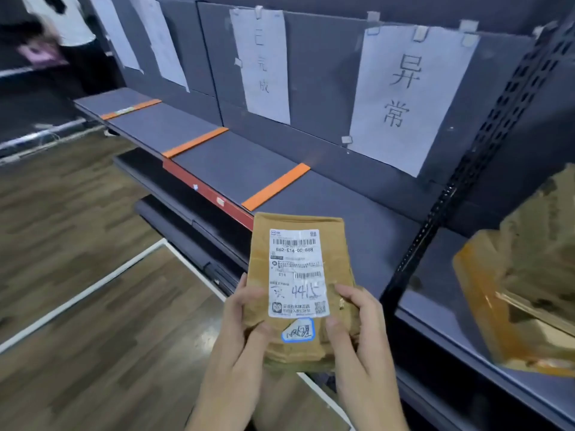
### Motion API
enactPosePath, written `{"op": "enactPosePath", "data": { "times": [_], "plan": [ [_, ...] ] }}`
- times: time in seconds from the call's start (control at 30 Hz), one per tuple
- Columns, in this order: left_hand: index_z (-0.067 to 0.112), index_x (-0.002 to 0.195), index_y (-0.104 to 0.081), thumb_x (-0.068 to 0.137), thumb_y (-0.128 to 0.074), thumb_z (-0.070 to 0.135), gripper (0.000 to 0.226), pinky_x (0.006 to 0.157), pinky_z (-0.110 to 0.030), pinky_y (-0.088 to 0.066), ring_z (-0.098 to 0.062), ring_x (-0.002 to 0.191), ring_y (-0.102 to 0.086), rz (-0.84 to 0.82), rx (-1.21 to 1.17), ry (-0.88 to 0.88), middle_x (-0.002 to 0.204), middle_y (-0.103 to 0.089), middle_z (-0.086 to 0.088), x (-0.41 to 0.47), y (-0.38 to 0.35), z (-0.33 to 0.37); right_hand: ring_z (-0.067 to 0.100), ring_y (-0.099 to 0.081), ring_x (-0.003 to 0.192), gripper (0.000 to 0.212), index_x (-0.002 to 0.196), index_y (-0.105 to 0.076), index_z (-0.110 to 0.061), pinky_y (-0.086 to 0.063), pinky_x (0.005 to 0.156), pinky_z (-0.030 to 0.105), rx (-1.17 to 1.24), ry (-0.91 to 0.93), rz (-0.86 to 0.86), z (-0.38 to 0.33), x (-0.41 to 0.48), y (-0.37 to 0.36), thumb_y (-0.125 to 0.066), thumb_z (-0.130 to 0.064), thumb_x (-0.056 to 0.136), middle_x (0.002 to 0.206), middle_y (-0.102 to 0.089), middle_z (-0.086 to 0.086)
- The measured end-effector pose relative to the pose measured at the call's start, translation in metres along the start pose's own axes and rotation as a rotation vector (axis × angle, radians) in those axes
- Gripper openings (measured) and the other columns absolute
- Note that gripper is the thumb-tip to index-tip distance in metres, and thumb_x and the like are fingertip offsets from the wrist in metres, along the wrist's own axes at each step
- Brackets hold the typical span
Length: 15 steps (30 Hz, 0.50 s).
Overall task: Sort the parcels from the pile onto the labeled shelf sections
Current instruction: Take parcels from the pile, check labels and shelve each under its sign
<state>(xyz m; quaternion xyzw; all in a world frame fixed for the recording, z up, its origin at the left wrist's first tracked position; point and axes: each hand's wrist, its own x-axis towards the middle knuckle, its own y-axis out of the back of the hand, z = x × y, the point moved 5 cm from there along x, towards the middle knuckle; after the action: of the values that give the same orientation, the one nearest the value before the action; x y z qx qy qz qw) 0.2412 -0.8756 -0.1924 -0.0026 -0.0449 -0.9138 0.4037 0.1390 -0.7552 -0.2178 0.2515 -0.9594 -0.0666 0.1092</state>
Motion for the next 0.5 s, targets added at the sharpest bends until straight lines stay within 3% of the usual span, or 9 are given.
{"op": "enactPosePath", "data": {
  "times": [0.1, 0.17, 0.23, 0.37, 0.5],
  "plan": [
    [0.053, 0.098, -0.055, 0.069, -0.051, 0.032, 0.036, 0.106, -0.025, -0.034, -0.002, 0.134, -0.038, 0.063, 0.028, 0.004, 0.132, -0.048, 0.034, 0.033, 0.044, -0.017, 0.001, -0.039, 0.132, 0.039, 0.114, -0.048, -0.056, -0.035, 0.103, 0.02, -0.019, 0.015, -0.036, 0.004, 0.026, -0.053, -0.046, -0.051, 0.076, 0.14, -0.042, -0.017],
    [0.053, 0.1, -0.053, 0.069, -0.046, 0.022, 0.044, 0.098, -0.016, -0.037, 0.001, 0.133, -0.038, 0.115, 0.038, 0.005, 0.131, -0.047, 0.037, 0.056, 0.078, -0.027, 0.003, -0.039, 0.133, 0.04, 0.114, -0.049, -0.057, -0.035, 0.103, 0.023, -0.018, 0.025, -0.066, 0.002, 0.043, -0.094, -0.046, -0.052, 0.075, 0.138, -0.044, -0.02],
    [0.052, 0.099, -0.054, 0.067, -0.045, 0.018, 0.047, 0.084, -0.006, -0.041, 0.006, 0.13, -0.039, 0.162, 0.043, -0.014, 0.133, -0.05, 0.03, 0.083, 0.112, -0.033, 0.003, -0.043, 0.13, 0.039, 0.114, -0.051, -0.055, -0.037, 0.099, 0.016, -0.012, 0.068, -0.088, -0.003, 0.064, -0.135, -0.048, -0.052, 0.076, 0.135, -0.046, -0.022],
    [0.051, 0.097, -0.054, 0.068, -0.044, 0.017, 0.045, 0.086, -0.006, -0.039, 0.006, 0.129, -0.04, 0.242, 0.024, -0.028, 0.136, -0.049, 0.027, 0.124, 0.17, -0.04, -0.004, -0.046, 0.123, 0.038, 0.112, -0.052, -0.054, -0.034, 0.091, 0.004, 0.015, 0.073, -0.175, -0.01, 0.1, -0.209, -0.049, -0.051, 0.074, 0.132, -0.046, -0.023],
    [0.051, 0.089, -0.055, 0.067, -0.044, 0.017, 0.042, 0.065, -0.005, -0.042, 0.011, 0.086, -0.059, 0.318, 0.005, -0.005, 0.138, -0.045, 0.025, 0.16, 0.214, -0.043, -0.007, -0.045, 0.123, 0.039, 0.113, -0.052, -0.053, -0.033, 0.089, 0.002, 0.012, 0.088, -0.23, -0.016, 0.131, -0.267, -0.05, -0.056, 0.075, 0.13, -0.045, -0.029]
  ]
}}
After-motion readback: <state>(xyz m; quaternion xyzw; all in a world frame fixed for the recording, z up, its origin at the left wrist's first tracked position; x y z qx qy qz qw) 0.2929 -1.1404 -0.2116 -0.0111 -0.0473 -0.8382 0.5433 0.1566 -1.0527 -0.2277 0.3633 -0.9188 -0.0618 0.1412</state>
